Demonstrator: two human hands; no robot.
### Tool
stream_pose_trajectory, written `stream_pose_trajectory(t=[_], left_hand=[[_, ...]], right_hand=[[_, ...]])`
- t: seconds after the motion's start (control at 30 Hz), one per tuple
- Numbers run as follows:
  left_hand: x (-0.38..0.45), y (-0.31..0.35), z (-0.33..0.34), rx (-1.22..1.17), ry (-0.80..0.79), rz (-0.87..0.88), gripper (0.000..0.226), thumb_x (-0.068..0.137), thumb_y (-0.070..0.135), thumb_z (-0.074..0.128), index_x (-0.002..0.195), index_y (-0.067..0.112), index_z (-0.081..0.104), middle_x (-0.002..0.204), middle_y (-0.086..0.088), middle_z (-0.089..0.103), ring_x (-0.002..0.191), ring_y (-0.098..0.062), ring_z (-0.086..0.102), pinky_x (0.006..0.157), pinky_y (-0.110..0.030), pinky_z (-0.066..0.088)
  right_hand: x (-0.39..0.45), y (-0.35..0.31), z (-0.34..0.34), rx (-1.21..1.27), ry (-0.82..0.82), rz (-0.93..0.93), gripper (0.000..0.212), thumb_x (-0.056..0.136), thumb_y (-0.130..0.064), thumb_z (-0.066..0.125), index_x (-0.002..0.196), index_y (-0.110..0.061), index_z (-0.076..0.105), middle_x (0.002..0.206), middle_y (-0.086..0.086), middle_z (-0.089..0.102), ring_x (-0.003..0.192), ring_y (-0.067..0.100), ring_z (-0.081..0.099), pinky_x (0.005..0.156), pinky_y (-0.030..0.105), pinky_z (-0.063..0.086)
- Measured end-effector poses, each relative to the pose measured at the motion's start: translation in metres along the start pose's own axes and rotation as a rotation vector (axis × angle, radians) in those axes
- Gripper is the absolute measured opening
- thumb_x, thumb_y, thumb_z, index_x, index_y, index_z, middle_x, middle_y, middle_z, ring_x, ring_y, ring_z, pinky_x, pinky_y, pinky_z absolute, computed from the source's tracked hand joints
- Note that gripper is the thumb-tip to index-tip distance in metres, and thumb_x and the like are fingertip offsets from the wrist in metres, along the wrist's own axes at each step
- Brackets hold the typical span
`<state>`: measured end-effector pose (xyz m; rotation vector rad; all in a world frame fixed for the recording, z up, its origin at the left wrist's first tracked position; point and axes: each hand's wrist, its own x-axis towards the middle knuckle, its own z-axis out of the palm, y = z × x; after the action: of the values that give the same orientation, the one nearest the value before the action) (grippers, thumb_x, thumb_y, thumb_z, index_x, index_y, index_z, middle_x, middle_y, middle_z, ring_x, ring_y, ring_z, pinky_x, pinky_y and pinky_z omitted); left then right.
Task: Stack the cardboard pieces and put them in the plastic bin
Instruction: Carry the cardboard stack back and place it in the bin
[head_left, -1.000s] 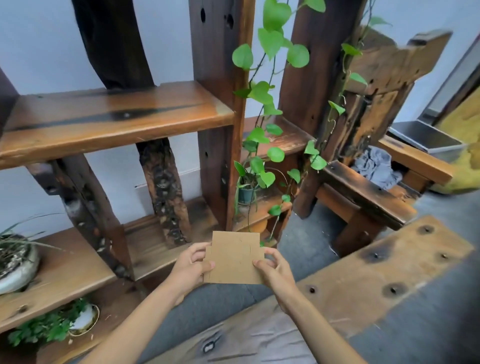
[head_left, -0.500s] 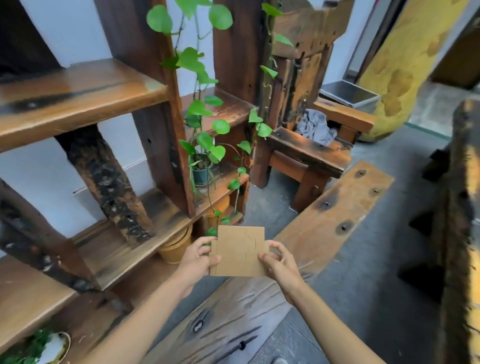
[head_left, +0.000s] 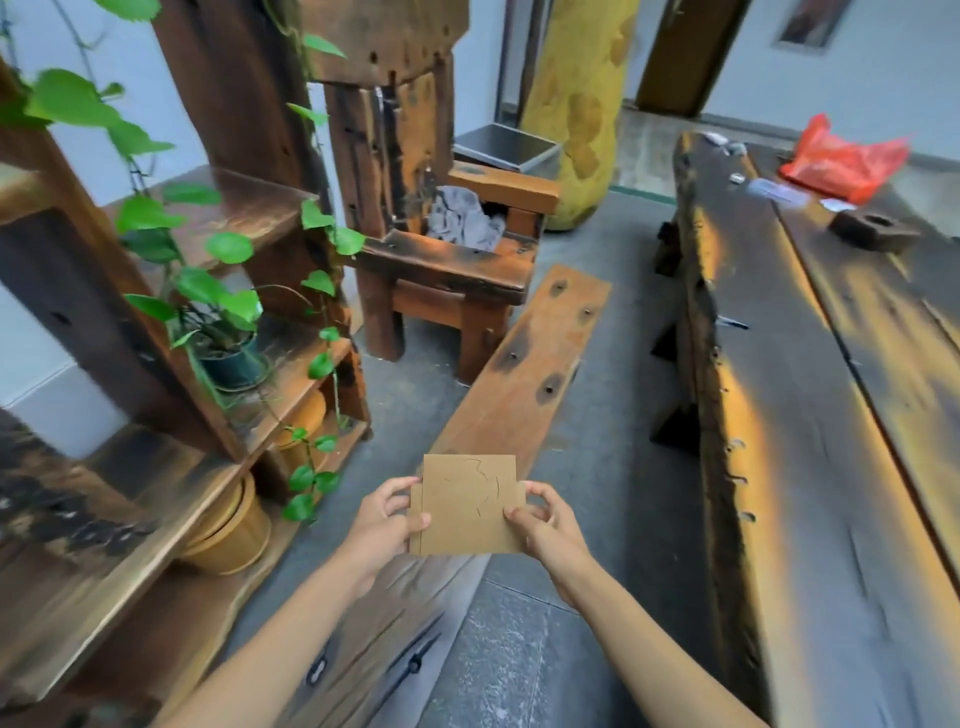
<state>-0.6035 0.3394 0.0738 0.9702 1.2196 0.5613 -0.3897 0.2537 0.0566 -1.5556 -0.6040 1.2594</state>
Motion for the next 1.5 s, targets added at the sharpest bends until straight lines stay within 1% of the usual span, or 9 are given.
stream_pose_trajectory(t=[0.37, 0.5, 0.63, 0.8, 1.0, 1.07, 1.17, 1.33, 1.5], left_hand=[[-0.027, -0.036, 0.083, 0.103, -0.112, -0.042, 0.046, 0.091, -0.009, 0.059, 0.130, 0.015, 0.055, 0.118, -0.009, 0.070, 0.094, -0.018, 0.069, 0.058, -0.024, 0.057], [-0.037, -0.052, 0.110, 0.145, -0.167, -0.055, 0.048, 0.089, -0.007, 0.063, 0.130, 0.017, 0.057, 0.113, -0.005, 0.072, 0.092, -0.019, 0.071, 0.066, -0.030, 0.058], [-0.048, -0.066, 0.145, 0.173, -0.247, -0.074, 0.047, 0.088, -0.007, 0.064, 0.126, 0.021, 0.058, 0.110, -0.004, 0.073, 0.097, -0.025, 0.073, 0.067, -0.032, 0.060], [-0.064, -0.083, 0.199, 0.233, -0.333, -0.076, 0.039, 0.088, -0.007, 0.066, 0.116, 0.020, 0.063, 0.100, 0.004, 0.077, 0.077, -0.008, 0.076, 0.057, -0.025, 0.059], [-0.080, -0.102, 0.260, 0.333, -0.480, -0.072, 0.037, 0.087, -0.003, 0.069, 0.119, 0.014, 0.065, 0.112, -0.002, 0.076, 0.097, -0.019, 0.075, 0.076, -0.036, 0.062], [-0.086, -0.108, 0.280, 0.361, -0.520, -0.066, 0.035, 0.087, -0.003, 0.069, 0.117, 0.015, 0.066, 0.109, -0.002, 0.077, 0.095, -0.018, 0.075, 0.072, -0.035, 0.062], [-0.098, -0.117, 0.311, 0.411, -0.589, -0.073, 0.032, 0.088, -0.003, 0.068, 0.115, 0.016, 0.066, 0.104, -0.001, 0.078, 0.088, -0.015, 0.076, 0.064, -0.029, 0.060], [-0.122, -0.135, 0.361, 0.492, -0.720, -0.089, 0.029, 0.088, -0.004, 0.067, 0.108, 0.017, 0.066, 0.095, 0.002, 0.079, 0.079, -0.010, 0.077, 0.057, -0.024, 0.059], [-0.142, -0.155, 0.402, 0.585, -0.855, -0.124, 0.031, 0.087, -0.005, 0.068, 0.109, 0.016, 0.064, 0.099, -0.001, 0.077, 0.077, -0.008, 0.075, 0.056, -0.023, 0.058]], right_hand=[[-0.058, 0.043, -0.079, 0.061, 0.162, 0.058, 0.026, 0.093, -0.008, 0.066, 0.117, -0.016, 0.061, 0.088, 0.004, 0.079, 0.073, 0.011, 0.070, 0.056, 0.018, 0.050], [-0.083, 0.061, -0.106, 0.098, 0.257, 0.063, 0.026, 0.093, -0.005, 0.065, 0.117, -0.012, 0.062, 0.092, 0.009, 0.078, 0.074, 0.012, 0.071, 0.057, 0.018, 0.052], [-0.113, 0.078, -0.139, 0.089, 0.359, 0.052, 0.024, 0.091, -0.002, 0.066, 0.114, -0.007, 0.065, 0.076, -0.004, 0.076, 0.068, 0.004, 0.070, 0.057, 0.014, 0.051], [-0.154, 0.096, -0.185, 0.120, 0.494, 0.028, 0.022, 0.089, -0.001, 0.067, 0.110, -0.007, 0.067, 0.072, -0.004, 0.074, 0.064, 0.000, 0.068, 0.055, 0.011, 0.049], [-0.201, 0.117, -0.236, 0.202, 0.641, 0.045, 0.017, 0.089, -0.005, 0.070, 0.101, -0.016, 0.067, 0.066, -0.011, 0.073, 0.064, -0.002, 0.069, 0.056, 0.011, 0.051], [-0.217, 0.122, -0.250, 0.213, 0.697, 0.044, 0.017, 0.088, -0.003, 0.071, 0.099, -0.016, 0.066, 0.067, -0.009, 0.072, 0.065, 0.000, 0.069, 0.056, 0.012, 0.051], [-0.244, 0.131, -0.271, 0.233, 0.770, 0.045, 0.019, 0.089, -0.003, 0.071, 0.106, -0.009, 0.066, 0.081, 0.000, 0.071, 0.075, 0.008, 0.068, 0.061, 0.016, 0.054], [-0.290, 0.155, -0.297, 0.304, 0.888, 0.075, 0.020, 0.088, -0.009, 0.072, 0.107, -0.013, 0.068, 0.090, 0.007, 0.070, 0.087, 0.019, 0.068, 0.079, 0.041, 0.057], [-0.333, 0.182, -0.310, 0.371, 1.024, 0.118, 0.020, 0.087, -0.013, 0.074, 0.105, -0.017, 0.069, 0.092, 0.010, 0.072, 0.092, 0.022, 0.070, 0.082, 0.040, 0.059]])
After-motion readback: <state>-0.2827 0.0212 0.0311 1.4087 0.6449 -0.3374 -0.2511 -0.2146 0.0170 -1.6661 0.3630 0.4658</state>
